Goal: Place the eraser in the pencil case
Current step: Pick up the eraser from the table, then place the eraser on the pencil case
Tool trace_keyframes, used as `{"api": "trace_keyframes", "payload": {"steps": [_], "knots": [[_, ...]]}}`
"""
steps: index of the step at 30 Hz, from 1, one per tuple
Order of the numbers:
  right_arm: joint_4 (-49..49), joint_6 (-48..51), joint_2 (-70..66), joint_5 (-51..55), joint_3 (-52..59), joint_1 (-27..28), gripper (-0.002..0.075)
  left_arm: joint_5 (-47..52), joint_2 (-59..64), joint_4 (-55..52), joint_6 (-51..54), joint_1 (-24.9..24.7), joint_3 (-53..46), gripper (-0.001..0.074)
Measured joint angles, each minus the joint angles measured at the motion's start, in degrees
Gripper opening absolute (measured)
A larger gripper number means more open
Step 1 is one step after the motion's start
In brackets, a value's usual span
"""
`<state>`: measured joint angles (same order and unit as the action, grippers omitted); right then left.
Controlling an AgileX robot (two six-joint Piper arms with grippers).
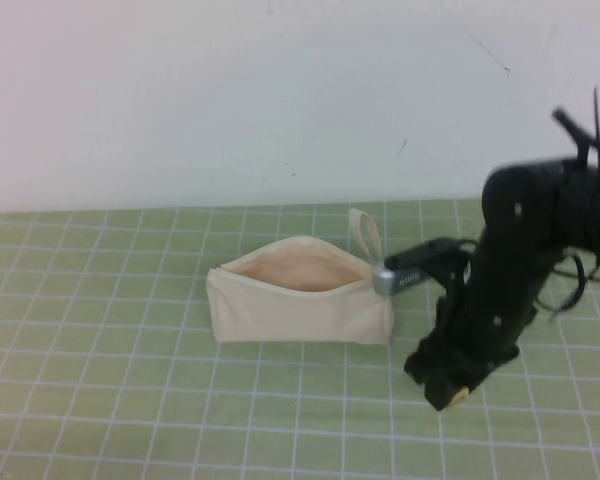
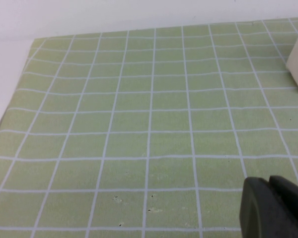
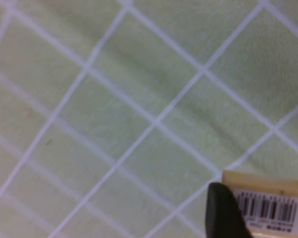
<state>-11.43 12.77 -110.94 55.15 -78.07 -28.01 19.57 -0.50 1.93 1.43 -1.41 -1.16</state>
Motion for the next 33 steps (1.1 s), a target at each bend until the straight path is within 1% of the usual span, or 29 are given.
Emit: {"api": "trace_keyframes", "payload": {"steps": [2,4,7,9,11,14,16,19,23,29,33], "knots": [[-0.5,0.2,0.0,5.5,-4.9,0.0,0.0302,0.0,0.0,0.0,0.0,0.0,0.0,-0.0001],[-3.0,0.5,0.0,9.4,-10.1,0.0,0.0302,0.0,0.0,0.0,0.0,0.0,0.0,-0.0001],[-9.0,2.3,0.0,9.6,-16.9,0.0,0.0302,0.0,0.0,0.0,0.0,0.0,0.0,-0.0001],[-13.8,5.2,0.0,6.0,-20.2,0.0,0.0302,0.0,0.0,0.0,0.0,0.0,0.0,-0.0001],[-19.9,9.9,0.0,0.1,-22.3,0.0,0.0302,0.0,0.0,0.0,0.0,0.0,0.0,-0.0001],[-28.2,17.0,-0.2,-8.7,-23.0,0.0,0.0302,0.0,0.0,0.0,0.0,0.0,0.0,-0.0001],[-31.1,19.8,-0.8,-12.7,-23.1,0.0,0.0302,0.0,0.0,0.0,0.0,0.0,0.0,-0.0001],[-32.4,21.1,-2.4,-15.2,-23.1,0.0,0.0302,0.0,0.0,0.0,0.0,0.0,0.0,-0.0001],[-32.8,21.3,-5.6,-13.2,-23.1,0.0,0.0308,0.0,0.0,0.0,0.0,0.0,0.0,-0.0001],[-32.8,21.6,-7.1,-10.7,-23.1,0.0,0.0406,0.0,0.0,0.0,0.0,0.0,0.0,-0.0001],[-32.0,21.6,-6.9,-9.8,-24.8,0.0,0.0417,0.0,0.0,0.0,0.0,0.0,0.0,-0.0001]]}}
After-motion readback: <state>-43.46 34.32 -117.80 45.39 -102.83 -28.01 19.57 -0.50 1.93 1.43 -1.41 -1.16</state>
